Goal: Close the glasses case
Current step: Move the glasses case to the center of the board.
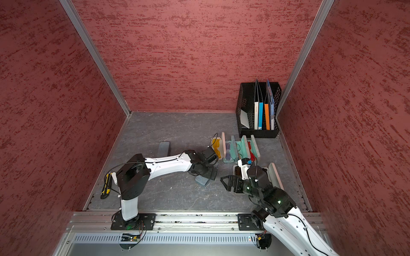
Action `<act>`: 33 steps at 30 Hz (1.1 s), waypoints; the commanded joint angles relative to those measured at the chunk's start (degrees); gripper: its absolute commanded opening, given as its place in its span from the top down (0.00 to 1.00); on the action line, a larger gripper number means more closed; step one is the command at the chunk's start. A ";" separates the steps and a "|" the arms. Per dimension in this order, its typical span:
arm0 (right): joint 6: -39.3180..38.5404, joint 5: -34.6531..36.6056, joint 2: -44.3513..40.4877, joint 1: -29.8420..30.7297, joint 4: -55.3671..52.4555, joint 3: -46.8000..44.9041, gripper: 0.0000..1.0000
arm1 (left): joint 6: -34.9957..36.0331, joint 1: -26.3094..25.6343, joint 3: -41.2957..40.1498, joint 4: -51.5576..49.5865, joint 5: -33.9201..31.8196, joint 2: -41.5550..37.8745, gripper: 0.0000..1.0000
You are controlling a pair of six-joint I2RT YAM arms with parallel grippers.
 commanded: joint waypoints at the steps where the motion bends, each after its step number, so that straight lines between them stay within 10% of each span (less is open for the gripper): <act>1: 0.12 0.96 0.30 -0.18 -1.98 0.84 0.02 | 2.03 -0.50 2.16 -4.38 -2.23 1.79 0.00; 24: -0.21 -1.59 4.54 -0.18 5.06 -2.03 0.02 | -2.59 -0.51 -4.59 -0.49 -4.99 -4.42 0.00; 33: 0.12 -2.62 4.63 -0.19 6.53 -3.83 0.02 | -1.97 -0.96 -2.12 -0.78 -3.49 -0.06 0.17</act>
